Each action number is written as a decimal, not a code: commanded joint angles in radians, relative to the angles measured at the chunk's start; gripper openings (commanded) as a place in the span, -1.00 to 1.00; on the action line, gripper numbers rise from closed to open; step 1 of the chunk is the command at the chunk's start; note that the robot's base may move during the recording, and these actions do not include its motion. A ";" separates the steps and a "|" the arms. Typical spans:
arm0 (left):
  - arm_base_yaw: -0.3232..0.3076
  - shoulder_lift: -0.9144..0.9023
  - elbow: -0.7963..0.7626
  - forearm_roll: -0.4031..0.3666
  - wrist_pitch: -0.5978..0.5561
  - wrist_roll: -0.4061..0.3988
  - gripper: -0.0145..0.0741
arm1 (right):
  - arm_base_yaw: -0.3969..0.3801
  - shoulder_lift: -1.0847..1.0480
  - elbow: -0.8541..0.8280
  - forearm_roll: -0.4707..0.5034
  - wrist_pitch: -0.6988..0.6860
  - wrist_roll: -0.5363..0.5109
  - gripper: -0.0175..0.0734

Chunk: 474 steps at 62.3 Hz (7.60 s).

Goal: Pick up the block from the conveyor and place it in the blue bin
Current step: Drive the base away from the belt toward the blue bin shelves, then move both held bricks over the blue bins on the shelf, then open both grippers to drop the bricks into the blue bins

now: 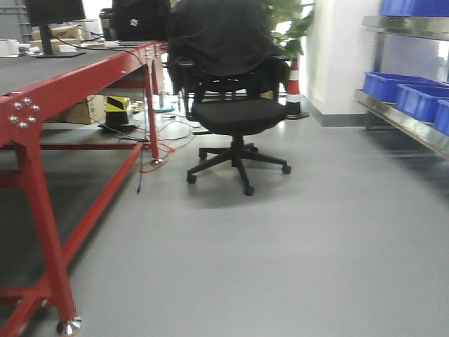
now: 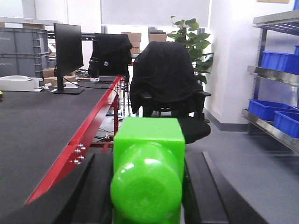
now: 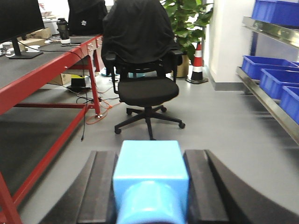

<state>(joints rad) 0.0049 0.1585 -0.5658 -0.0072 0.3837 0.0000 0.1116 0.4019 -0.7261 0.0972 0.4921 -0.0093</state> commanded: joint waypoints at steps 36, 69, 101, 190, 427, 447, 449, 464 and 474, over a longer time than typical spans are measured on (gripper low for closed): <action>0.000 -0.004 0.001 -0.005 -0.013 0.000 -0.92 | 0.000 -0.004 0.002 -0.011 -0.029 -0.003 -0.97; 0.000 -0.004 0.001 -0.005 -0.013 0.000 -0.92 | 0.000 -0.004 0.002 -0.011 -0.029 -0.003 -0.97; 0.000 -0.004 0.001 -0.005 -0.013 0.000 -0.92 | 0.000 -0.004 0.002 -0.011 -0.029 -0.003 -0.97; 0.000 -0.004 0.001 -0.005 -0.013 0.000 -0.92 | 0.000 -0.004 0.002 -0.011 -0.029 -0.003 -0.97; -0.406 0.821 -0.589 -0.028 0.038 0.076 -0.92 | 0.300 0.641 -0.335 0.028 -0.369 -0.003 -0.97; -0.557 1.145 -0.782 -0.060 -0.016 0.074 -0.92 | 0.363 0.829 -0.389 0.028 -0.492 -0.003 -0.97; -0.557 1.177 -0.795 -0.084 -0.013 0.066 -0.92 | 0.361 0.845 -0.391 0.028 -0.492 -0.003 -0.97; -0.557 1.283 -0.813 -0.152 -0.029 0.067 -0.63 | 0.361 0.892 -0.402 0.028 -0.438 -0.003 -0.90; -0.557 1.285 -0.813 -0.155 -0.027 0.067 0.08 | 0.361 0.894 -0.402 0.028 -0.425 -0.003 -0.21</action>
<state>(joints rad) -0.5466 1.4463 -1.3682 -0.1490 0.3797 0.0738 0.4731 1.2931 -1.1184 0.1227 0.0810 -0.0093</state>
